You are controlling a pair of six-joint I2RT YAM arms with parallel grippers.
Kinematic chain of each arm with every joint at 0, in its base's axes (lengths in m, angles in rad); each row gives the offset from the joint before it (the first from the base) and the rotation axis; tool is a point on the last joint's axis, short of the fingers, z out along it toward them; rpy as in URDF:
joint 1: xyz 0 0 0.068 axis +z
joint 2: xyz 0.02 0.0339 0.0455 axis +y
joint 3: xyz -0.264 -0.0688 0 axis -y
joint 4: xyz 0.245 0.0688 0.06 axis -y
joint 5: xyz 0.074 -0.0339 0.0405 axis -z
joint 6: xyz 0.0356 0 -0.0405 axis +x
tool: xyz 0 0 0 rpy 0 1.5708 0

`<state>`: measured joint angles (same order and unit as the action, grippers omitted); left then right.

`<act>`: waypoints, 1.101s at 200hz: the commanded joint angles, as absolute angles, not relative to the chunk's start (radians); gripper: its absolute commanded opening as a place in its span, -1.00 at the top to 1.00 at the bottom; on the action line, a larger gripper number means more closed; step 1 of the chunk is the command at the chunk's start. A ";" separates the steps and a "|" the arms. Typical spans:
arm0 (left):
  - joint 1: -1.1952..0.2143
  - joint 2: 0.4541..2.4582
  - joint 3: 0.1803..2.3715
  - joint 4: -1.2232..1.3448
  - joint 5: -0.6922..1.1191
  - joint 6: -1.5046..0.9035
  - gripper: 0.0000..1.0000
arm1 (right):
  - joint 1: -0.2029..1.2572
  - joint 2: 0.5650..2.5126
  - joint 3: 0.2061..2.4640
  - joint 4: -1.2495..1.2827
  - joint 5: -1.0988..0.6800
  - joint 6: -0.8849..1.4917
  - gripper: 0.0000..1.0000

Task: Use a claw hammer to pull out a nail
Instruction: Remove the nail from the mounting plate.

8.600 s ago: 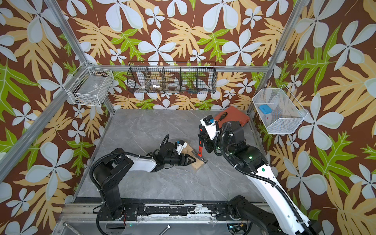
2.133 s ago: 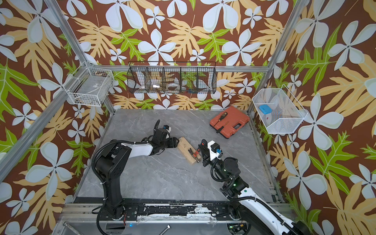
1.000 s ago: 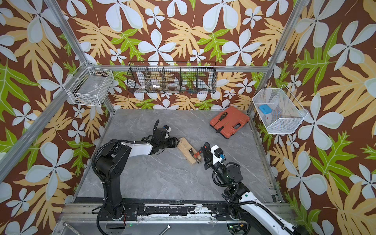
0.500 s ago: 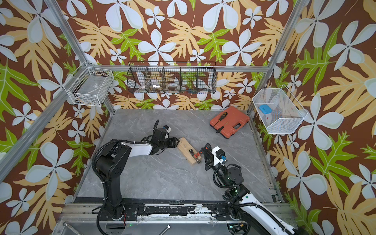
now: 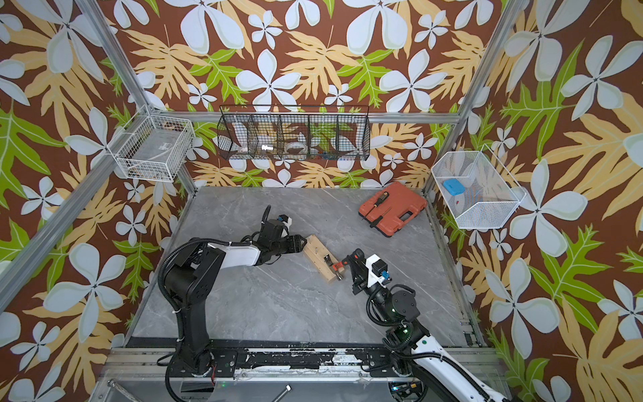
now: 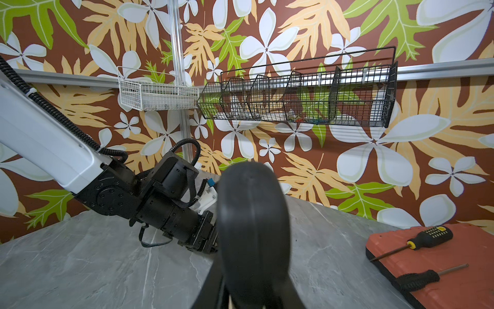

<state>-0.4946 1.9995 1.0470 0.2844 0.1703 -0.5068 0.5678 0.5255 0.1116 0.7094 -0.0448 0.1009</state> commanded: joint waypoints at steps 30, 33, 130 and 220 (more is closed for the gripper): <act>-0.489 2.052 1.028 -0.103 0.018 -0.477 -0.42 | 0.569 0.503 0.097 0.650 -0.029 0.110 1.00; -0.489 2.052 1.028 -0.104 0.017 -0.476 -0.42 | 0.569 0.504 0.095 0.653 -0.029 0.110 1.00; -0.489 2.043 1.037 -0.116 0.021 -0.471 -0.42 | 0.569 0.506 0.095 0.679 -0.026 0.117 1.00; -0.489 2.030 1.020 -0.107 0.030 -0.474 -0.42 | 0.569 0.474 0.076 0.680 -0.022 0.140 1.00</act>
<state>-0.4923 2.0068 1.0531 0.2996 0.1741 -0.5137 0.5678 0.4839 0.0814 0.7185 -0.0254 0.1226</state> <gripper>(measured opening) 0.713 0.207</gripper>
